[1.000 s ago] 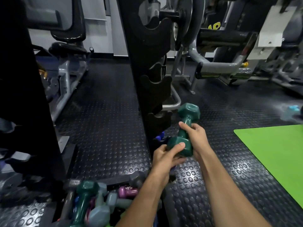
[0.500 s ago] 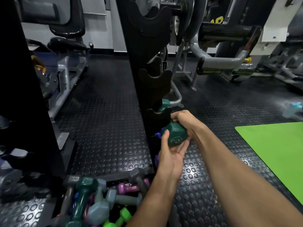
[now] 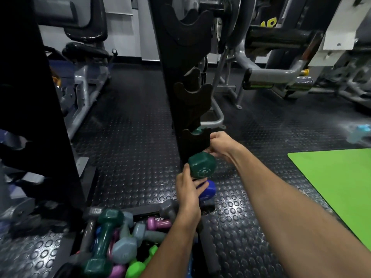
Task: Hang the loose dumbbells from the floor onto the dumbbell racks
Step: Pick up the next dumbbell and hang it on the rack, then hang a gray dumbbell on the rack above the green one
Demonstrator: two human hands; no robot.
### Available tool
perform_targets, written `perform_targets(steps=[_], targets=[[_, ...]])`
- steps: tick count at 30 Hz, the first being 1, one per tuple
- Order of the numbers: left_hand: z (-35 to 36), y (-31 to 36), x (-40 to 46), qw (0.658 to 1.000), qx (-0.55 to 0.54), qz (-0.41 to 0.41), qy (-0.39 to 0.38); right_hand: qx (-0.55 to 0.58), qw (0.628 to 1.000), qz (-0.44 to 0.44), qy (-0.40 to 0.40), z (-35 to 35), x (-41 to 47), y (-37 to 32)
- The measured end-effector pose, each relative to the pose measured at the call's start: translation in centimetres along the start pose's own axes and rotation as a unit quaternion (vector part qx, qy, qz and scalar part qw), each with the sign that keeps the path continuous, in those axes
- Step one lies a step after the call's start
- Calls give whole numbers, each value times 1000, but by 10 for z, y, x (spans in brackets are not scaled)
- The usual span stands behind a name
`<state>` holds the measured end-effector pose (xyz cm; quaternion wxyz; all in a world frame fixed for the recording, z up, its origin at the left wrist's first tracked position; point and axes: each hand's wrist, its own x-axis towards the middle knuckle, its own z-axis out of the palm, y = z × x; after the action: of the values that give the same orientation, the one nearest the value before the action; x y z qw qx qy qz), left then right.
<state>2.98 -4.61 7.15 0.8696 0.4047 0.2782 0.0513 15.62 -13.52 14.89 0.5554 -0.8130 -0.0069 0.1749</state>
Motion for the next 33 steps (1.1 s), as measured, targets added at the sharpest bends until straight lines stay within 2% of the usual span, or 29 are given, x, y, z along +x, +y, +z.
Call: perform_targets(steps=[7,9,11,15,19,22,24,25,27,29,31,33], targets=[[-9,5,6,997,57,38,-41,16,999,-38,31,5,-1,10],[-13,9,7,995,79,37,-54,41,996,-55,64,7,-4,22],[-20,12,9,990,115,39,-68,88,985,-58,133,9,-8,41],[-47,16,23,980,188,30,-52,168,941,10,295,19,-20,94],[-91,5,39,964,265,-14,-10,165,900,137,380,46,-40,158],[-127,-13,45,946,317,-61,12,89,901,233,355,73,-50,211],[-149,-24,46,930,360,-74,16,28,921,273,276,88,-48,249],[-157,-27,45,919,386,-78,13,35,930,281,234,95,-40,273],[-174,-38,45,902,421,-94,6,18,947,273,168,113,-35,284],[-188,-51,45,887,448,-114,2,-76,964,229,107,129,-53,242],[-199,-63,45,873,469,-136,2,-165,969,177,43,142,-57,216],[-205,-73,45,874,463,-149,4,-219,967,127,19,154,-51,208]])
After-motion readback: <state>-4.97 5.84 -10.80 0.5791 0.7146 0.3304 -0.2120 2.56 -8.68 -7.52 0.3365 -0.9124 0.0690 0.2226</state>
